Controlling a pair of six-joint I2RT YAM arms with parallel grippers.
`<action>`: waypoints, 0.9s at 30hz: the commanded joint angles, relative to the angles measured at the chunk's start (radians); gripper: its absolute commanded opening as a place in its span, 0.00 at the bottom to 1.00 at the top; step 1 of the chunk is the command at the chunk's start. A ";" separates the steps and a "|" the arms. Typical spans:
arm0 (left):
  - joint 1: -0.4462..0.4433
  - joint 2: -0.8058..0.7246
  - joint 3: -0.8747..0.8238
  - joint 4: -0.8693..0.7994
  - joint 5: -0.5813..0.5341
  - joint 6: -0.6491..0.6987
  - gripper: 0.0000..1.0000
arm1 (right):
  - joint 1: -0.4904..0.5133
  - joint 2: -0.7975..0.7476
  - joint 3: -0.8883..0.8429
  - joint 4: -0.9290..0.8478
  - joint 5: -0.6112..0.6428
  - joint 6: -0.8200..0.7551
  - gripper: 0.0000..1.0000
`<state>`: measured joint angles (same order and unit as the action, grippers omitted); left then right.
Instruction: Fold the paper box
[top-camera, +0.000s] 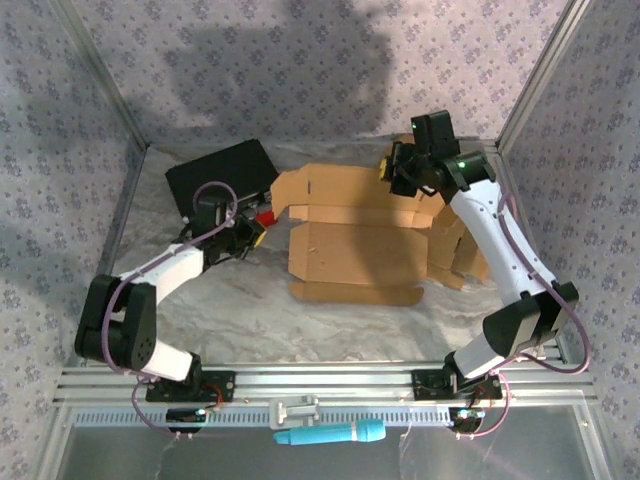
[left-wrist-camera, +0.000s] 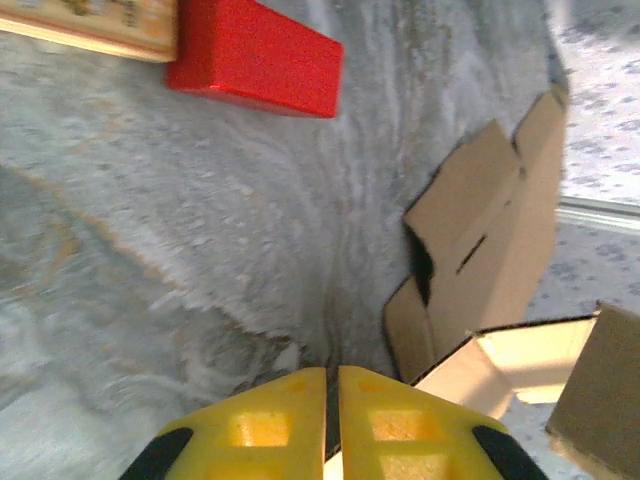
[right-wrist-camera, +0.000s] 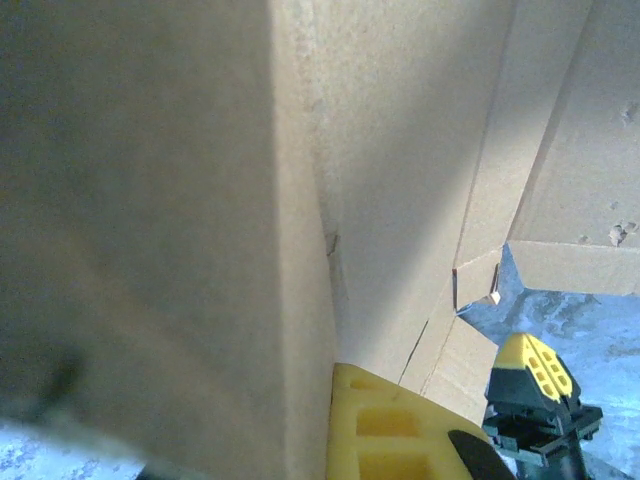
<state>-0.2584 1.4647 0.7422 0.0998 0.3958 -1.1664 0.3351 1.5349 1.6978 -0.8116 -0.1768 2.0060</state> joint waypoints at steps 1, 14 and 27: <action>-0.014 0.061 -0.047 0.326 0.013 -0.112 0.16 | -0.016 -0.015 0.006 -0.012 -0.025 0.028 0.00; -0.055 0.329 -0.038 0.814 0.044 -0.323 0.26 | -0.053 0.005 0.031 -0.002 -0.065 0.036 0.00; -0.128 0.420 -0.013 1.007 0.049 -0.417 0.28 | -0.083 0.010 -0.002 0.046 -0.093 0.033 0.00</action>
<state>-0.3798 1.8854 0.7315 1.0069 0.4343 -1.5639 0.2592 1.5433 1.6985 -0.7856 -0.2520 2.0205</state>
